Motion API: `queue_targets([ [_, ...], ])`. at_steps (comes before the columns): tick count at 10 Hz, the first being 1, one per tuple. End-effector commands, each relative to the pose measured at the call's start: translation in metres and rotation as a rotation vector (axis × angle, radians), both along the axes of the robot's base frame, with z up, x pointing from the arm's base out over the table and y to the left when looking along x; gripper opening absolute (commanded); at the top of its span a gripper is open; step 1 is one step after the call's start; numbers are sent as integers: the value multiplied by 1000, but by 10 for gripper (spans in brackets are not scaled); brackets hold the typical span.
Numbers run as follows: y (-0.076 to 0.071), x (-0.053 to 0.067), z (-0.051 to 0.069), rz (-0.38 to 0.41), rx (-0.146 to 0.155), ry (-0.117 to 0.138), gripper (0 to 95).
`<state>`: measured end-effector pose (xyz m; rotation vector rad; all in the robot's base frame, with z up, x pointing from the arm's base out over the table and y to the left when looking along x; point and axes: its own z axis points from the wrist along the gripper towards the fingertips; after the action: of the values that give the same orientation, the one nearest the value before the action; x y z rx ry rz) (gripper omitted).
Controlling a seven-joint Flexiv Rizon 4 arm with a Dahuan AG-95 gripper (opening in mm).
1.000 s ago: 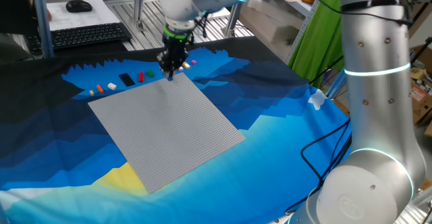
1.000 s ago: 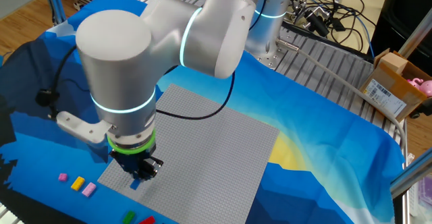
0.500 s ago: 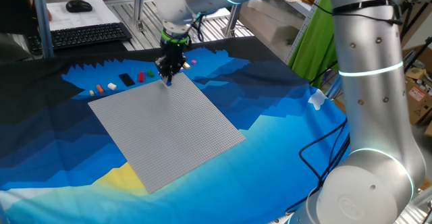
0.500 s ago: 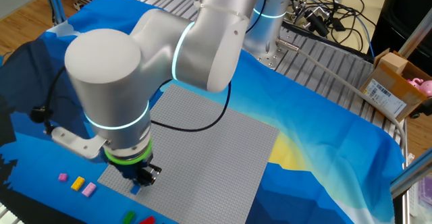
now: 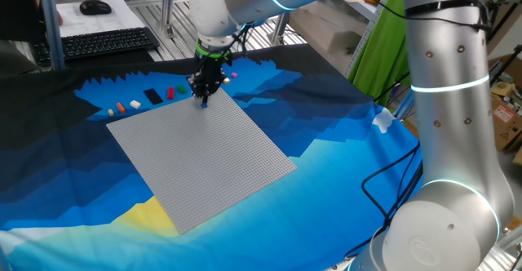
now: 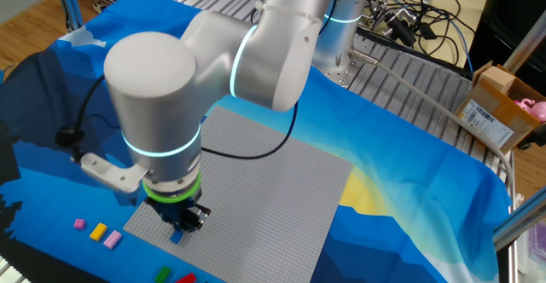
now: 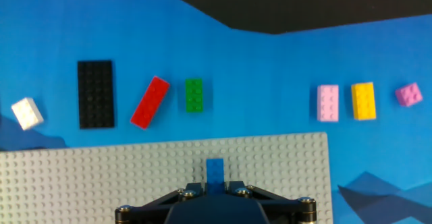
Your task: Stack small Lego blocks randomly, one at a time
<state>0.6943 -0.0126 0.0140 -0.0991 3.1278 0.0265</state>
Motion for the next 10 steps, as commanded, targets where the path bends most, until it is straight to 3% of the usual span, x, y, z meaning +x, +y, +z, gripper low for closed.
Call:
queue_targets([
  [1, 0, -3, -1, -4, -2, -7, 0],
  [10, 4, -5, -4, -11, -5, -16, 0],
])
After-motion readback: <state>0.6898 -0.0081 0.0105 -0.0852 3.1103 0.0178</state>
